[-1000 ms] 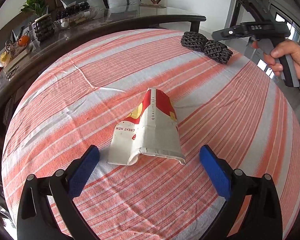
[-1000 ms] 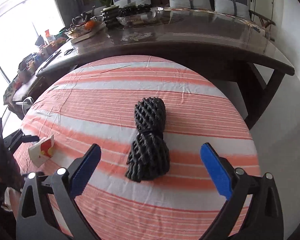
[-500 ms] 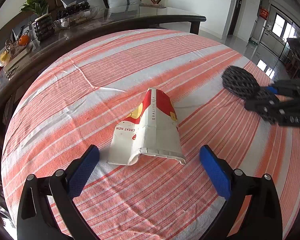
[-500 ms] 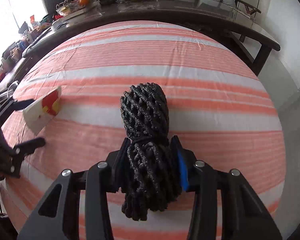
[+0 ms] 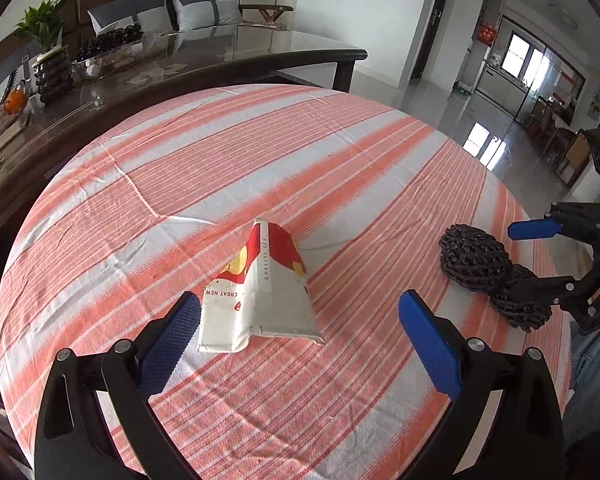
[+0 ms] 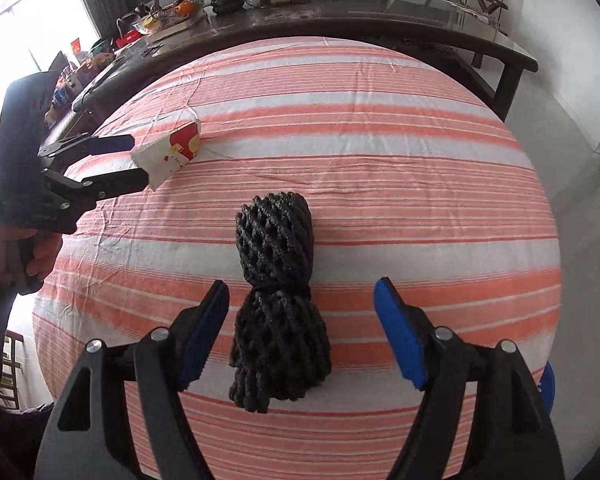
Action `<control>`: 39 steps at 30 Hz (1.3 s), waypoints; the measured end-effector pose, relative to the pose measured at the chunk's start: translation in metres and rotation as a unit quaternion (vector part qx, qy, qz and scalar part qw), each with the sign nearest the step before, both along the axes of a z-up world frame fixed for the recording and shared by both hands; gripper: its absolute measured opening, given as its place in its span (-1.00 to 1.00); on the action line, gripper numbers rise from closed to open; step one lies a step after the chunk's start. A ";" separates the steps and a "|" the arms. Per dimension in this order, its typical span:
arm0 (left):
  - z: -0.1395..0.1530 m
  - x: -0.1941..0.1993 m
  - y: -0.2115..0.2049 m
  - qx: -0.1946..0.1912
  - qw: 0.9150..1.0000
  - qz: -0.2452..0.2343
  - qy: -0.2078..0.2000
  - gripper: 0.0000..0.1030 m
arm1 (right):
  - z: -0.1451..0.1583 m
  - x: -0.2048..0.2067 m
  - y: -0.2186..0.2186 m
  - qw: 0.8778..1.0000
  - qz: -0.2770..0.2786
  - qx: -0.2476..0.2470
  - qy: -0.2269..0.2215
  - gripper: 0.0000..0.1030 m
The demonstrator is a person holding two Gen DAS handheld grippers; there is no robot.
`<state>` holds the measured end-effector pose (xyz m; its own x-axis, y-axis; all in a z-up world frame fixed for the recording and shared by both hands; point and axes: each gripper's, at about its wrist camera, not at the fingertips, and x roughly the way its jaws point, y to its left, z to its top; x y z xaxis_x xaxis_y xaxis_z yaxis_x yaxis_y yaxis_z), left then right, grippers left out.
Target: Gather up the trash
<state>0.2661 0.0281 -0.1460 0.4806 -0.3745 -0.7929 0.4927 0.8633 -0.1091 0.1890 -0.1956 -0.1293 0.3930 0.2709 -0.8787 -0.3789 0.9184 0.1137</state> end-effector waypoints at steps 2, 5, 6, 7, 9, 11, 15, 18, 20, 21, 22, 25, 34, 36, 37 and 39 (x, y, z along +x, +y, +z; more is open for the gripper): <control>-0.006 0.010 -0.005 0.014 1.000 -0.003 0.017 0.63 | -0.003 0.010 0.012 0.999 0.014 -0.020 0.021 0.43; -0.011 0.016 -0.007 0.035 0.999 0.001 0.024 0.45 | -0.015 0.016 0.023 0.998 0.023 -0.044 0.046 0.41; -0.012 0.016 -0.008 0.041 0.999 0.004 0.023 0.32 | -0.019 0.017 0.027 0.997 0.022 -0.053 0.047 0.19; -0.012 0.017 -0.009 0.047 0.999 0.007 0.021 0.19 | -0.021 0.017 0.028 0.997 0.020 -0.061 0.048 0.01; -0.010 0.017 -0.009 0.054 0.998 0.007 0.016 -0.30 | -0.020 0.015 0.026 0.998 0.011 -0.055 0.043 -0.34; -0.006 0.015 -0.005 0.041 0.999 0.008 0.013 -0.44 | -0.014 0.009 0.021 0.999 -0.001 -0.031 0.032 -0.36; 0.004 0.005 0.004 -0.002 1.000 0.018 0.016 -0.46 | 0.000 -0.007 0.006 1.000 -0.026 0.007 0.012 -0.36; 0.013 -0.011 -0.001 -0.028 0.999 0.008 0.013 -0.46 | 0.006 -0.018 -0.009 0.999 -0.042 0.034 0.004 -0.36; 0.018 -0.023 -0.013 -0.037 0.999 -0.008 0.013 -0.46 | 0.003 -0.025 -0.020 0.997 -0.055 0.044 0.004 -0.36; 0.019 -0.030 -0.020 -0.039 0.999 -0.017 0.013 -0.46 | 0.002 -0.028 -0.027 0.997 -0.063 0.054 0.005 -0.36; 0.021 -0.036 -0.029 -0.041 0.999 -0.026 0.013 -0.46 | 0.002 -0.032 -0.034 0.995 -0.071 0.064 0.005 -0.36; 0.025 -0.055 -0.058 -0.051 0.997 -0.057 0.016 -0.46 | 0.008 -0.051 -0.058 0.991 -0.095 0.089 -0.004 -0.36; 0.048 -0.102 -0.181 -0.085 0.983 -0.162 0.024 -0.46 | 0.023 -0.116 -0.190 0.971 -0.216 0.092 -0.042 -0.36; 0.051 -0.115 -0.214 -0.088 0.978 -0.186 0.026 -0.46 | 0.021 -0.123 -0.209 0.967 -0.233 0.088 -0.042 -0.36; 0.051 -0.122 -0.231 -0.089 0.976 -0.198 0.028 -0.46 | 0.019 -0.129 -0.226 0.964 -0.249 0.085 -0.043 -0.36; 0.052 -0.136 -0.267 -0.090 0.971 -0.221 0.032 -0.46 | 0.011 -0.142 -0.257 0.956 -0.278 0.078 -0.043 -0.36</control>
<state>0.1301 -0.2387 -0.0938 0.1932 -0.6678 -0.7189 0.7980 0.5332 -0.2808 0.0474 -0.4523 -0.1178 0.5830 0.1242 -0.8029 0.1490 0.9552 0.2559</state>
